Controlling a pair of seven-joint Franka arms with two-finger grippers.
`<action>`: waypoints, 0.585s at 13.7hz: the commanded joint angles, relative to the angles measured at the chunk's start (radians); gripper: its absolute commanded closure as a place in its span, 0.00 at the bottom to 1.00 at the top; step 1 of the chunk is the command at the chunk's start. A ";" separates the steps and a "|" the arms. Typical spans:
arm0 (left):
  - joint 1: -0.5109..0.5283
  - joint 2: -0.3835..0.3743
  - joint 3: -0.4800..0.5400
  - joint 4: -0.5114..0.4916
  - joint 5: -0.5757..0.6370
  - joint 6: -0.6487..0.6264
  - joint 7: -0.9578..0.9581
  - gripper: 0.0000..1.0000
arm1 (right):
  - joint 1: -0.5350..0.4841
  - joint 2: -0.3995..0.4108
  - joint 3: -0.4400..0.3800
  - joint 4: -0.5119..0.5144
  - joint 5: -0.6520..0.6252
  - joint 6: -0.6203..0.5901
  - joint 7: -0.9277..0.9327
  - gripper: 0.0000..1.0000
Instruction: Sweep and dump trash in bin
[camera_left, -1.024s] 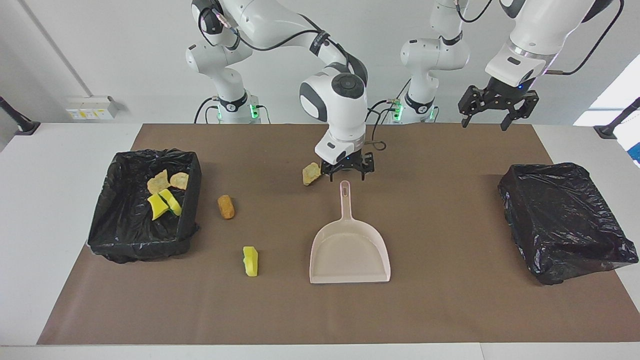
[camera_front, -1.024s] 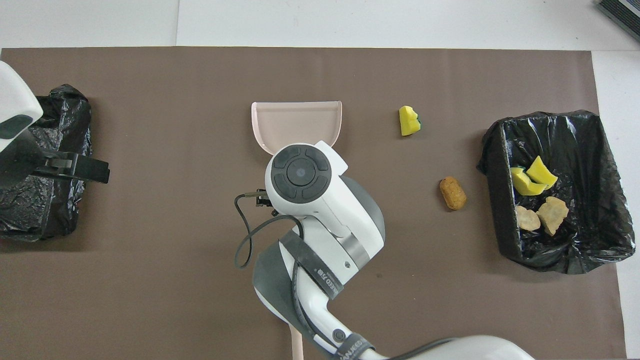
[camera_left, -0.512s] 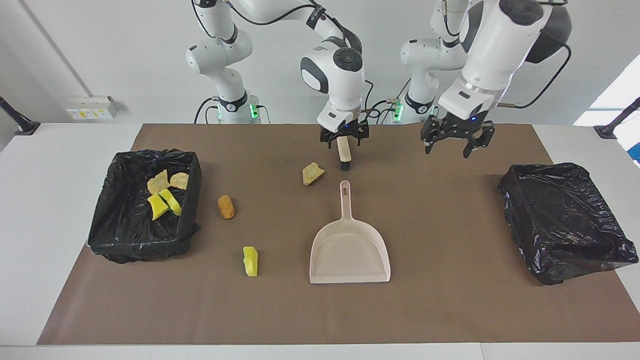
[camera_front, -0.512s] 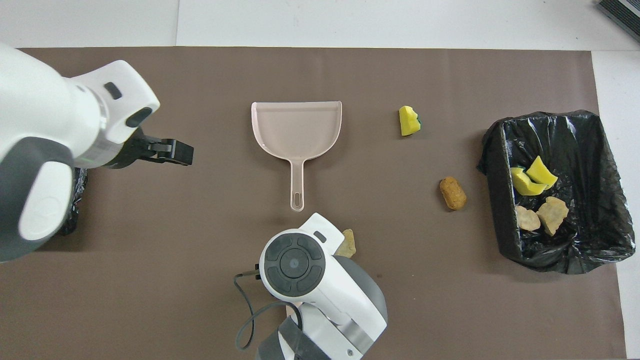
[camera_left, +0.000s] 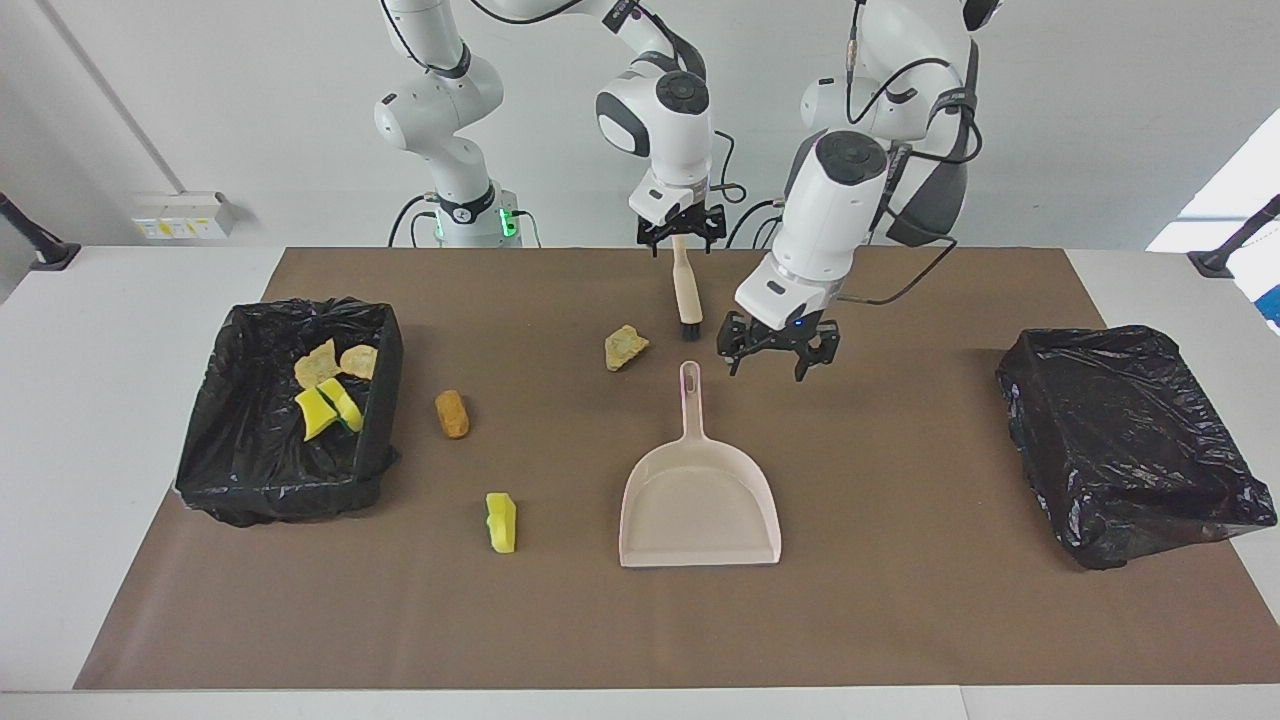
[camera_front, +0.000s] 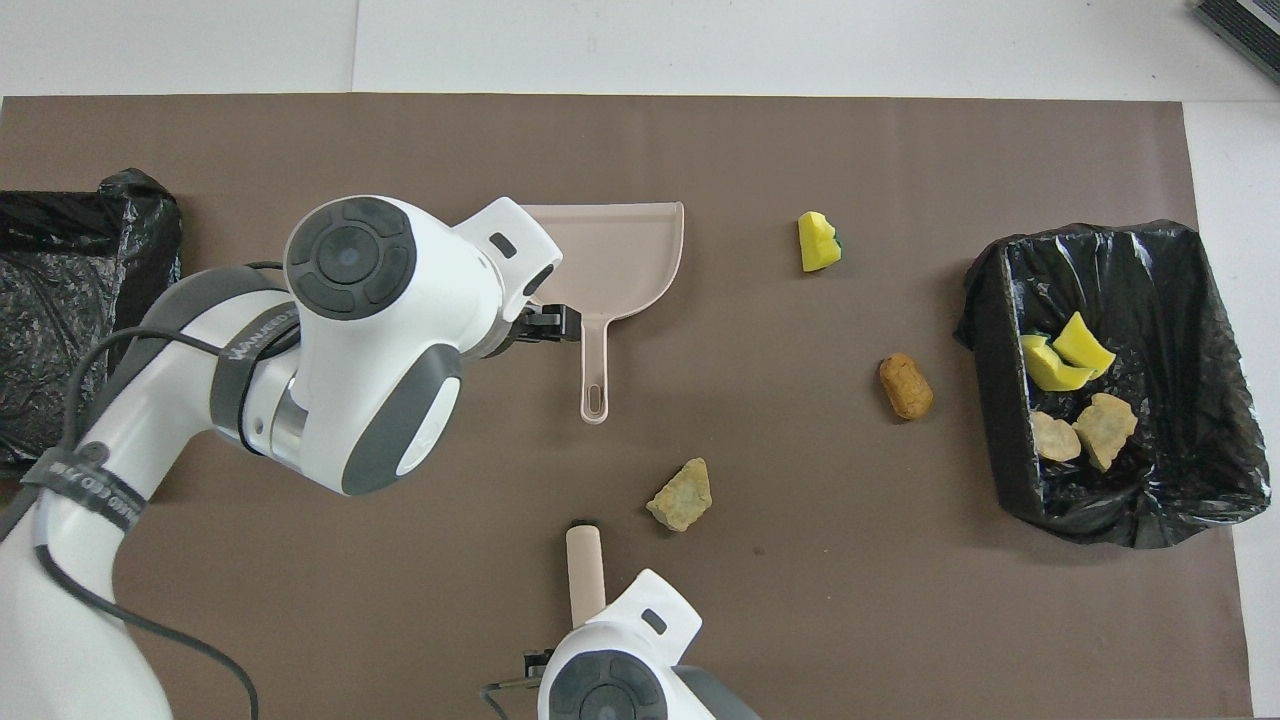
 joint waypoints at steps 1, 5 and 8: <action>-0.046 0.063 -0.002 0.002 0.029 0.074 -0.045 0.00 | 0.046 -0.041 -0.001 -0.088 0.026 0.055 0.073 0.00; -0.077 0.121 -0.002 0.002 0.031 0.160 -0.125 0.00 | 0.100 -0.028 -0.001 -0.128 0.026 0.118 0.139 0.00; -0.091 0.157 -0.002 0.002 0.089 0.176 -0.125 0.00 | 0.106 -0.026 -0.001 -0.134 0.026 0.132 0.126 0.00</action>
